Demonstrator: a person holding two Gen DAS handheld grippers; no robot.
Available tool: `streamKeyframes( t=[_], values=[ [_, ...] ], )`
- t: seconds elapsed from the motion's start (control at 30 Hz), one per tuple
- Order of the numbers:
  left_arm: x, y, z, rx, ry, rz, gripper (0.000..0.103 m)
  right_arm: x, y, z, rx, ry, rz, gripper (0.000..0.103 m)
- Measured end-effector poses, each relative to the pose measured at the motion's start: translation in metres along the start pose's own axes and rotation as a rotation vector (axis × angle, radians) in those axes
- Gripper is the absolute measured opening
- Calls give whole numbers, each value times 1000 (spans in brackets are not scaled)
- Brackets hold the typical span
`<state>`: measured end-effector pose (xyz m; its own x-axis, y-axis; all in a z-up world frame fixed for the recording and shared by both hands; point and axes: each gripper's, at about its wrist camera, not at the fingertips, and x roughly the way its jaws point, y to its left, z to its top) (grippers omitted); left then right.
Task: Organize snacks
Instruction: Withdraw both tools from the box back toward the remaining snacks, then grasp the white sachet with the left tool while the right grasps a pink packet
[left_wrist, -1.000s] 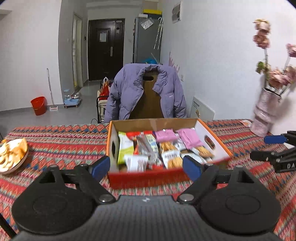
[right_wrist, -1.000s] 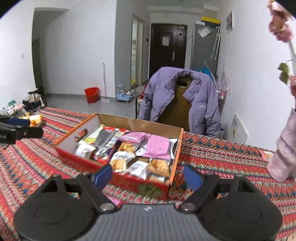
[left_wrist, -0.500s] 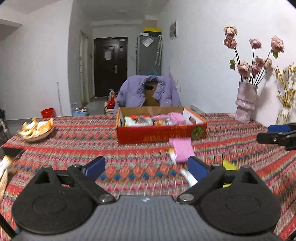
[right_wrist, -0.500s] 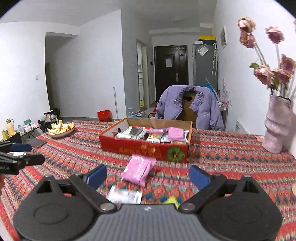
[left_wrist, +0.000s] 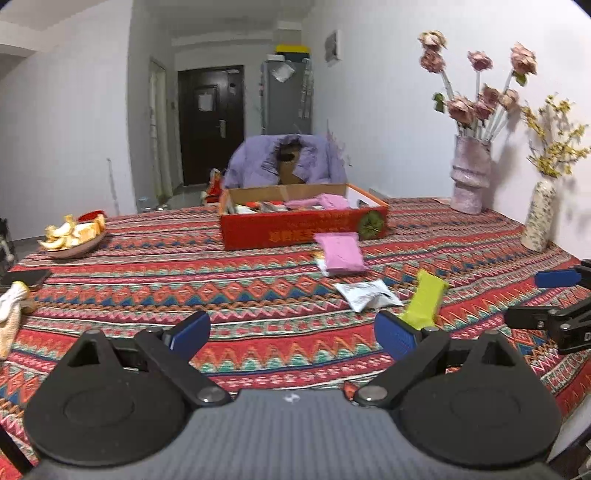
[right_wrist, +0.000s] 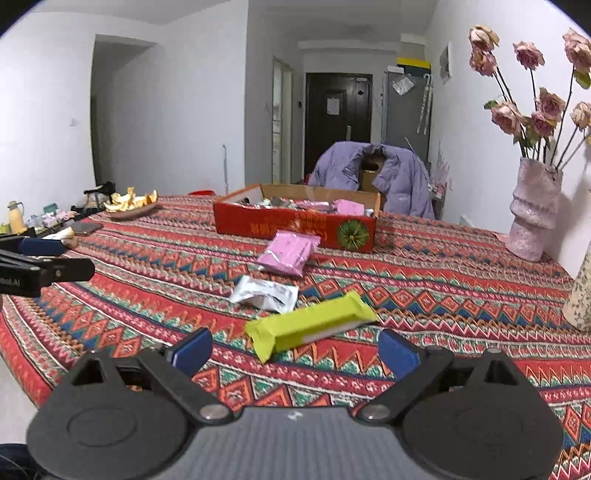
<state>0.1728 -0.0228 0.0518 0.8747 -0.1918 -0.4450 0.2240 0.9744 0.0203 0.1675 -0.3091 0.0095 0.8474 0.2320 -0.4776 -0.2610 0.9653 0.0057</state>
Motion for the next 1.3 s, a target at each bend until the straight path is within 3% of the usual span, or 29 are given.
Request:
streamKeyframes(
  t=[0.17, 0.33, 0.47, 0.6, 0.7, 0.77, 0.9, 1.0, 1.17, 1.3],
  values=[
    [29, -8, 1, 16, 27, -119, 97, 4, -8, -3, 28, 5, 1, 96],
    [80, -22, 9, 113, 26, -200, 97, 15, -22, -2, 56, 26, -14, 96],
    [130, -35, 13, 170, 76, -256, 84, 27, -31, 0, 81, 38, -24, 96],
    [174, -48, 16, 293, 96, -297, 82, 42, -39, 4, 100, 56, -26, 96],
    [205, -56, 14, 448, 100, -329, 82, 56, -47, 9, 115, 60, -30, 96],
    [220, -57, 15, 485, 120, -372, 82, 68, -50, 13, 126, 68, -38, 96],
    [246, -49, 22, 388, 189, -481, 83, 96, -55, 27, 150, 69, -15, 96],
    [250, -39, 22, 325, 205, -511, 65, 118, -55, 43, 159, 63, 18, 96],
    [228, -26, 14, 287, 178, -452, 57, 168, -42, 75, 114, 56, 84, 96],
    [209, 5, 15, 172, 157, -317, 57, 228, -21, 97, 97, 109, 142, 96]
  ],
)
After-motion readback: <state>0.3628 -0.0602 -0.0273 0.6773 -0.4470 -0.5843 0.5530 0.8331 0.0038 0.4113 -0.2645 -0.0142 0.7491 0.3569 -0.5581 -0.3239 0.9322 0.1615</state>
